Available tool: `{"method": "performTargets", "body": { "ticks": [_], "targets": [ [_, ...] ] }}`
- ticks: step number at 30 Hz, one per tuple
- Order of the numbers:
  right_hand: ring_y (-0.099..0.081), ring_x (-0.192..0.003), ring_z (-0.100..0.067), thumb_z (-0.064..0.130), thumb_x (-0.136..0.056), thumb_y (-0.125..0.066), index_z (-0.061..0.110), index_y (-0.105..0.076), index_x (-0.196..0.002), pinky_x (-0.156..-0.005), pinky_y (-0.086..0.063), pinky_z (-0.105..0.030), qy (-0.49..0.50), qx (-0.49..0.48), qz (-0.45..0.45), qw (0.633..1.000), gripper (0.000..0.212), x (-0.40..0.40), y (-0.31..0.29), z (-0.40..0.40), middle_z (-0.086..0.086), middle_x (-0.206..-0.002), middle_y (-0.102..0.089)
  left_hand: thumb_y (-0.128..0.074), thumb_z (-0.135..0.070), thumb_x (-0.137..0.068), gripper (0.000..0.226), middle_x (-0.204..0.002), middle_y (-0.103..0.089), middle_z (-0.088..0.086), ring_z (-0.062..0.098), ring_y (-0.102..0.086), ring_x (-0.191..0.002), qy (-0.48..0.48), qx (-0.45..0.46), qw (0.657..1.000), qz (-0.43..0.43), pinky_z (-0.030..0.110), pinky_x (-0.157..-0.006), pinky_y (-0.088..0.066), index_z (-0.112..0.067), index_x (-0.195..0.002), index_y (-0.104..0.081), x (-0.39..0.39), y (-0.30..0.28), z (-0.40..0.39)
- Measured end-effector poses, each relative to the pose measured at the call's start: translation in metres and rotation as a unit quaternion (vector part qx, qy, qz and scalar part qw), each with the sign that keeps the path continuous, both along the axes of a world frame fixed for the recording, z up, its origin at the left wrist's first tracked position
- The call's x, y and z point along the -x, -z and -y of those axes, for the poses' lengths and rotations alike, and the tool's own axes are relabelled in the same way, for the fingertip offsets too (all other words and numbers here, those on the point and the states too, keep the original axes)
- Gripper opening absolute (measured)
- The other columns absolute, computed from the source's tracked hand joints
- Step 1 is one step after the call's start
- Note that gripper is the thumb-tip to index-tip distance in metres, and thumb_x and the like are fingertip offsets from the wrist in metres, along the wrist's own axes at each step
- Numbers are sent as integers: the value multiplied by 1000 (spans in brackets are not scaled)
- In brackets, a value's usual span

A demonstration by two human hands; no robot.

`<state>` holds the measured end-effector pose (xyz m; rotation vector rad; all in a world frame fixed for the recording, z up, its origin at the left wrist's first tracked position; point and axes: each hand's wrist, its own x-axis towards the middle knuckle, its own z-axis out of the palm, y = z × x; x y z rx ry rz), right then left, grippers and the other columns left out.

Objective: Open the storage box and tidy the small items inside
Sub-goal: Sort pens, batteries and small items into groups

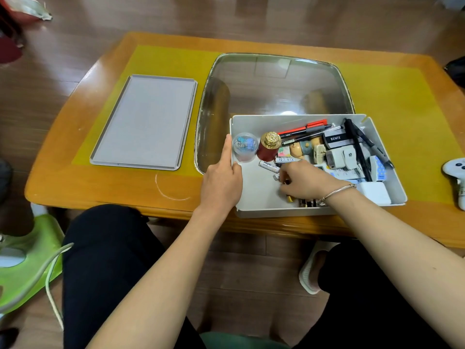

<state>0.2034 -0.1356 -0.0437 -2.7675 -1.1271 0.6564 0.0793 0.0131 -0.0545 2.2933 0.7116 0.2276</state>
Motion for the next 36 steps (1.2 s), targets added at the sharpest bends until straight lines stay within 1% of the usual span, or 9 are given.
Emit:
{"method": "performTargets", "body": {
  "ticks": [4,7,9,13,17,21,26,31,36],
  "targets": [
    [-60,-57,-18,14,-86,-54,8,-64,-80,-52,-44,-27,106,-105,21,989,13,-6,-3,-1,-4,-65,-63,-33,-28,-103,58,-97,-53,-10,11,-56,-72,1,-4,1000,11,28,-58,-52,-31,-153,-3,0,3,0],
    [-60,-40,-14,17,-90,-54,10,-65,-78,-49,-51,-24,149,-138,-50,978,18,-5,-2,-6,5,-42,-58,-33,-27,-103,58,-94,-53,-9,10,-54,-71,1,-6,1000,12,28,-58,-52,-31,-153,-3,-1,4,-1],
    [-54,-33,-7,20,-93,-54,11,-67,-81,-40,-47,-19,143,-146,-92,975,19,0,-2,-14,4,-48,-61,-32,-27,-103,58,-91,-53,-8,8,-51,-68,-3,-11,1000,13,27,-56,-49,-31,-153,-3,-1,5,-1],
    [-60,-44,-15,22,-94,-56,6,-68,-89,-42,-50,-22,80,-129,-169,974,21,12,4,-30,-14,-71,-66,-31,-28,-102,58,-92,-55,-6,11,-54,-72,-4,-17,1000,12,33,-60,-55,-33,-152,-3,-1,5,-2],
    [-68,-56,-23,27,-84,-70,13,-61,-96,-50,-57,-31,100,-115,-151,977,20,19,9,-39,-10,-71,-69,-33,-28,-103,58,-92,-54,-9,12,-56,-71,-1,-2,1000,25,30,-59,-55,-33,-152,-3,-1,5,-2],
    [-69,-61,-28,16,-83,-70,8,-61,-101,-51,-58,-34,129,-119,-222,959,22,21,8,-41,-13,-66,-70,-33,-30,-103,59,-95,-53,-10,7,-52,-70,24,8,999,26,19,-52,-46,-33,-152,-2,0,6,-7],
    [-70,-64,-29,10,-82,-71,10,-60,-101,-56,-60,-35,144,-111,-237,954,22,24,11,-44,-15,-69,-71,-27,-41,-103,57,-109,-63,-3,8,-61,-80,80,39,996,10,33,-66,-58,-34,-152,1,6,2,-18],
    [-70,-61,-24,6,-78,-73,6,-62,-103,-59,-60,-33,136,-133,-262,946,27,29,10,-47,-13,-70,-72,-27,-50,-101,57,-118,-62,-6,1,-60,-76,94,81,992,12,31,-70,-58,-35,-151,-6,21,5,-18],
    [-70,-67,-16,12,-79,-74,11,-60,-112,-74,-59,-35,69,-114,-241,961,37,38,8,-53,-6,-76,-74,-35,-50,-98,60,-101,-66,-11,3,-65,-64,110,131,985,8,18,-49,-52,-41,-150,-7,27,8,-17]
  ]
}}
